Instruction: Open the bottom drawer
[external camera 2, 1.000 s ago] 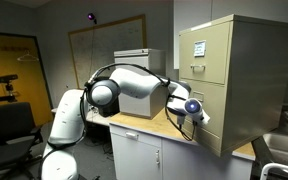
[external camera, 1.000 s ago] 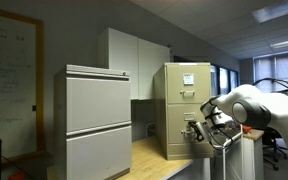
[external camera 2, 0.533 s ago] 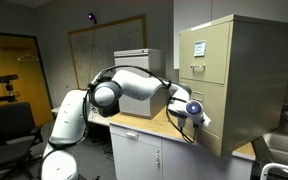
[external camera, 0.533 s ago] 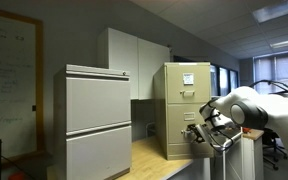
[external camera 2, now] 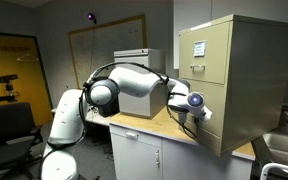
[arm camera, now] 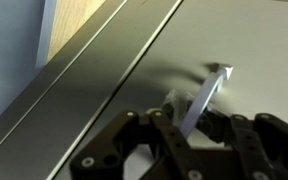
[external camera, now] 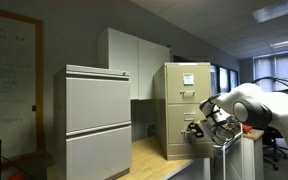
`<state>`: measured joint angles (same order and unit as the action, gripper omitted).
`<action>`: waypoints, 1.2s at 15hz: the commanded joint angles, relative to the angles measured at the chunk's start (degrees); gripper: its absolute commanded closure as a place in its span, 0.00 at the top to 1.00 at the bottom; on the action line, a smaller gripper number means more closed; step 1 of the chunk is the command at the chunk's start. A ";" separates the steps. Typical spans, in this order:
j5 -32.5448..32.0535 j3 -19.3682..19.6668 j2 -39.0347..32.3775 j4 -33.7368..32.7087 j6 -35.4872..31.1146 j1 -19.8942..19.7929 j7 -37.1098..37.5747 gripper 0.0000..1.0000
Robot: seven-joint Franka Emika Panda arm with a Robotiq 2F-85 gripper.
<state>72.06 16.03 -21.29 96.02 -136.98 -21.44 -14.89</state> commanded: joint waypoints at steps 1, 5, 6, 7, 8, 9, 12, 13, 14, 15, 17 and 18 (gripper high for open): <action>-5.89 -0.24 8.63 8.88 3.54 0.06 -5.51 0.04; -6.67 -1.28 10.19 12.12 2.60 0.34 -10.31 0.00; -6.83 -1.38 10.59 13.20 2.93 0.35 -11.04 0.01; -6.71 -1.46 11.34 14.48 3.30 0.35 -11.90 0.00; -6.75 -1.43 12.20 15.94 3.75 0.40 -12.67 0.00; -6.75 -1.31 13.28 17.66 4.28 0.49 -13.05 0.00; -6.47 -0.78 17.22 23.14 5.64 0.66 -13.87 0.00; -6.20 -0.57 18.63 25.08 5.59 0.82 -14.27 0.00; -6.09 -0.33 20.18 27.05 5.45 1.01 -14.53 0.00; -6.05 -0.16 21.95 29.15 5.21 1.23 -14.93 0.00; -5.91 0.02 25.42 33.27 4.42 1.66 -15.86 0.00; -5.87 0.07 27.23 35.37 3.98 1.84 -16.31 0.00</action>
<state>67.48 15.93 -1.78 120.11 -134.38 -21.28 -27.89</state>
